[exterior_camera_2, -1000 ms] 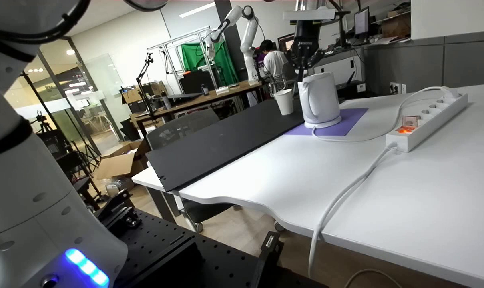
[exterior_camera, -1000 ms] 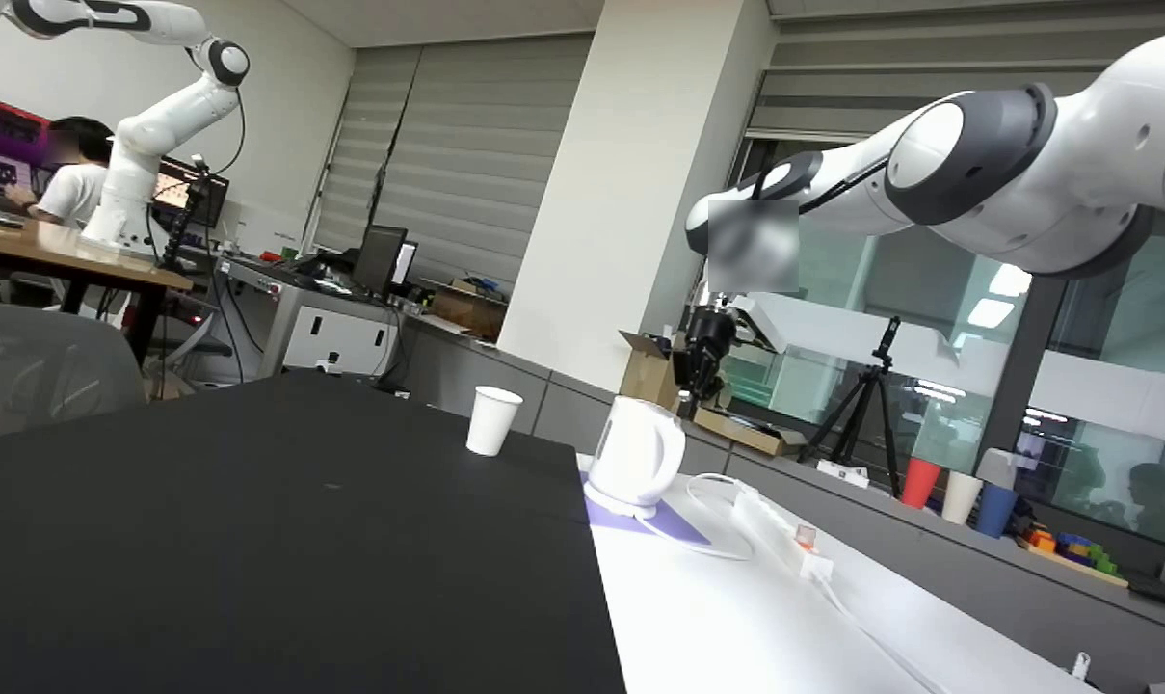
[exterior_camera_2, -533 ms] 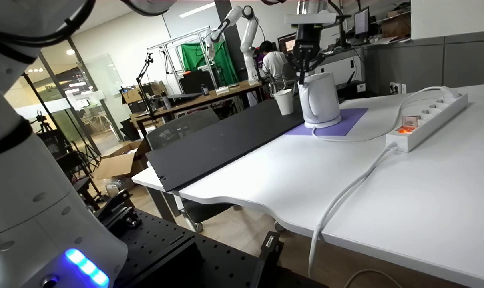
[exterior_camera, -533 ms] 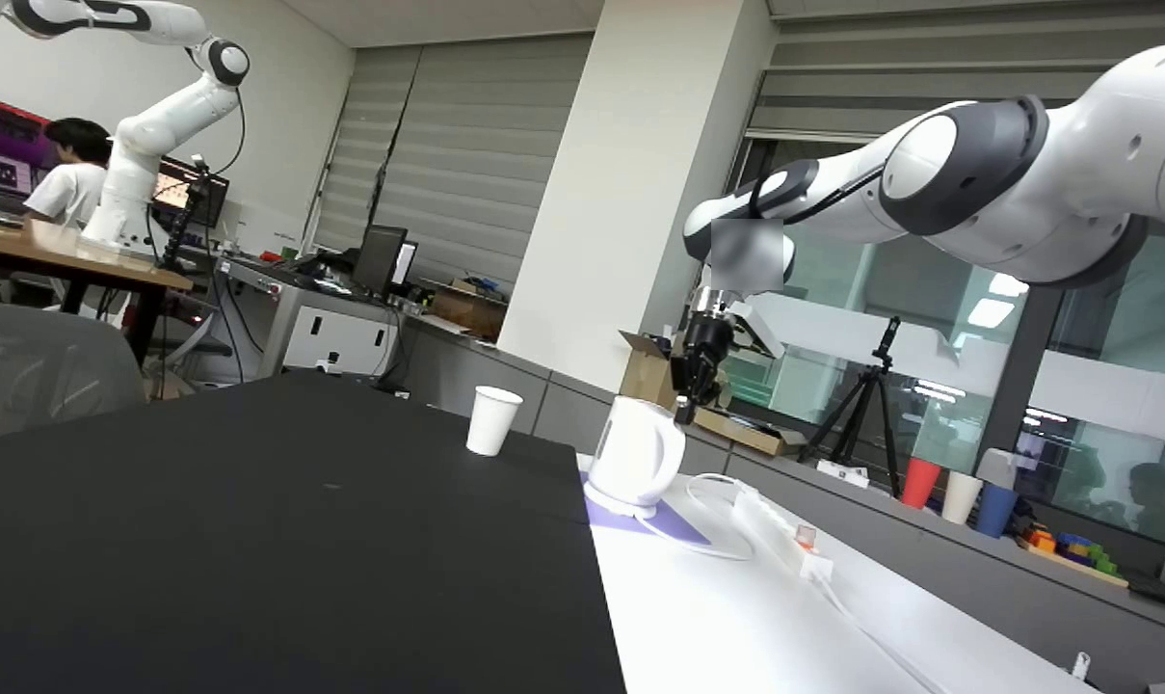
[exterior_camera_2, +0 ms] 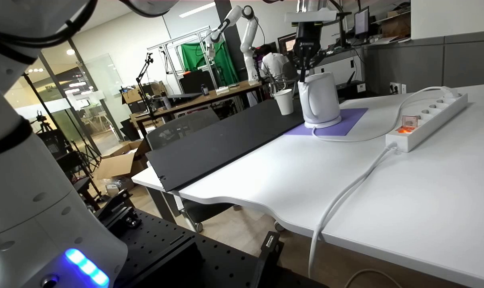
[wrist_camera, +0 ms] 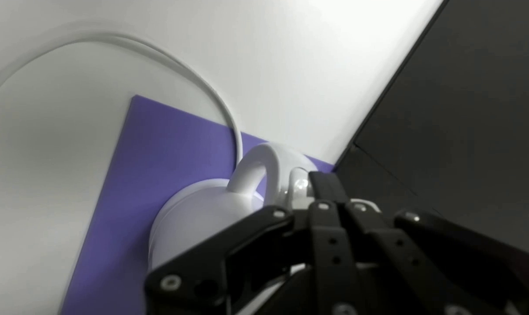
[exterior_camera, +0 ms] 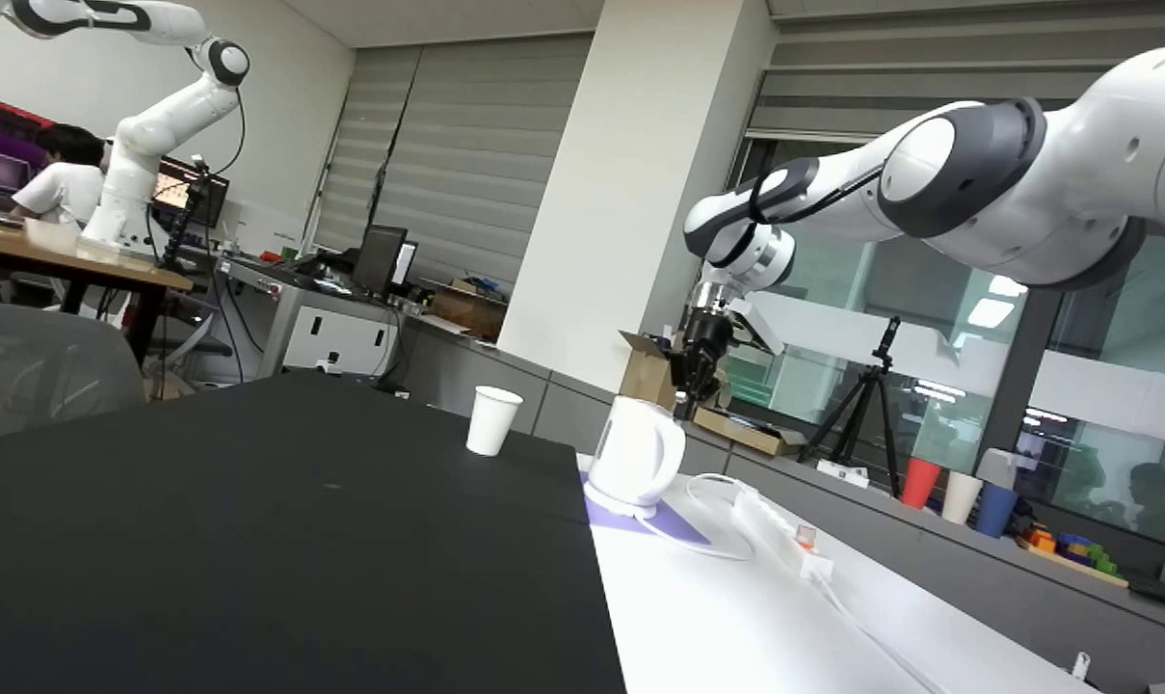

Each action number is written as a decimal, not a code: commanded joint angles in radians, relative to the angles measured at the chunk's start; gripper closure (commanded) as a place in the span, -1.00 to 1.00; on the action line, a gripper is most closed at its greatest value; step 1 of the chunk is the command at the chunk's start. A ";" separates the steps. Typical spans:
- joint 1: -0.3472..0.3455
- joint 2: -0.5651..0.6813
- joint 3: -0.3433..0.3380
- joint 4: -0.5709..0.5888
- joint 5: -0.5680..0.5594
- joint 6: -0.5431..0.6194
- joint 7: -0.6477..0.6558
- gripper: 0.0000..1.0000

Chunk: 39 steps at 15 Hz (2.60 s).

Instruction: Pick up the electric kettle

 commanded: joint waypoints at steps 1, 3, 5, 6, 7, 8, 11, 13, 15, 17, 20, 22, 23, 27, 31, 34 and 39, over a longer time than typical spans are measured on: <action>0.001 0.030 0.000 0.060 0.002 -0.017 0.014 1.00; 0.001 0.034 0.000 0.063 0.002 -0.016 0.014 1.00; 0.001 0.036 0.000 0.065 0.003 -0.015 0.015 1.00; 0.001 0.038 0.001 0.065 0.003 -0.015 0.016 1.00; 0.000 0.038 0.001 0.064 0.004 -0.009 0.015 1.00; 0.000 0.037 0.002 0.062 0.005 0.001 0.012 1.00; 0.004 0.031 0.000 0.052 -0.002 0.056 0.001 1.00; 0.006 0.029 0.000 0.048 -0.002 0.088 -0.003 1.00; 0.005 0.024 0.003 0.041 0.003 0.123 -0.007 1.00; 0.006 0.015 0.007 0.034 0.006 0.149 -0.016 1.00; 0.007 -0.010 0.016 0.019 0.010 0.213 -0.033 1.00; 0.016 -0.030 0.009 0.008 -0.003 0.287 -0.024 1.00; 0.022 -0.038 0.003 0.007 -0.008 0.303 -0.008 0.48; 0.031 -0.080 -0.014 0.000 -0.023 0.303 0.019 0.06; 0.043 -0.121 -0.047 -0.006 -0.056 0.281 0.045 -0.47; 0.057 -0.146 -0.074 -0.011 -0.081 0.254 0.084 -0.87; 0.078 -0.180 -0.109 -0.009 -0.112 0.135 0.173 -1.00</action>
